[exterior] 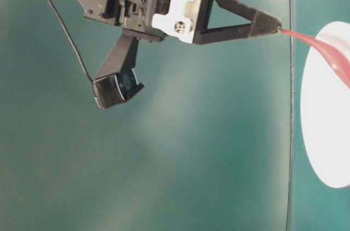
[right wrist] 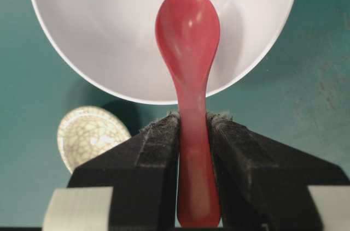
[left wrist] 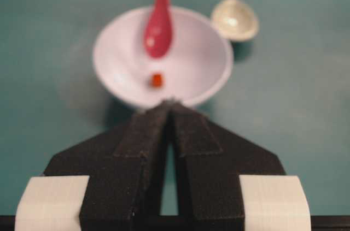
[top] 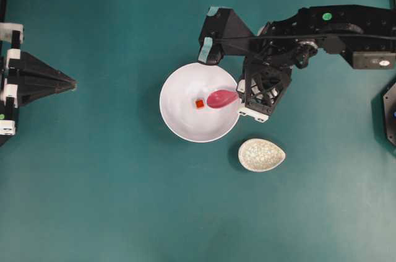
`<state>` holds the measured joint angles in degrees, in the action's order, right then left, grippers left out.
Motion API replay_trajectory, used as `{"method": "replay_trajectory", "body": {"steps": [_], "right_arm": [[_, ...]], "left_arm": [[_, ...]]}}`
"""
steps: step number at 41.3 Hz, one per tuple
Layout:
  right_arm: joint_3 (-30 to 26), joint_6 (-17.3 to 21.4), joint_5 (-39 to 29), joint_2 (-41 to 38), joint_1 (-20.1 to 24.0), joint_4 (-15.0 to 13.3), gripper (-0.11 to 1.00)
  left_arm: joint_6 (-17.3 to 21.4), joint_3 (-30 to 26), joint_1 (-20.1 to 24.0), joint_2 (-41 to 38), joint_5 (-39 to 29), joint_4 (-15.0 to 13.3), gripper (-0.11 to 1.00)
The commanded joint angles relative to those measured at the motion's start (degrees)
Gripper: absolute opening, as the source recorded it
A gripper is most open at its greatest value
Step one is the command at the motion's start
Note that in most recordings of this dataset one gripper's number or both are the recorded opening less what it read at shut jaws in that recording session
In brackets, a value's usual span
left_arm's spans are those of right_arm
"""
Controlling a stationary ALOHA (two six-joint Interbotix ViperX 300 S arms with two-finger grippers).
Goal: Grip the spoon and scoop the red block from the bowl with right arm.
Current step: 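Lower the spoon bowl into the white bowl beside the red cube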
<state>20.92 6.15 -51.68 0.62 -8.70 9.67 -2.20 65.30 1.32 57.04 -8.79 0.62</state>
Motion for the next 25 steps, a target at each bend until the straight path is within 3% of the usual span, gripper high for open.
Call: {"method": "replay_trajectory", "body": {"steps": [1,25], "right_arm": [[-1.7,-0.1,0.5,0.3,0.2,-0.1,0.24],[-2.4,-0.2,1.0,-1.8,1.4,-1.8,0.24]], "left_arm": [[0.2,-1.8,0.2,0.0,0.2,0.3,-0.01],[0.1,-1.8,-1.2,-0.3,0.1,0.3,-0.01]]}}
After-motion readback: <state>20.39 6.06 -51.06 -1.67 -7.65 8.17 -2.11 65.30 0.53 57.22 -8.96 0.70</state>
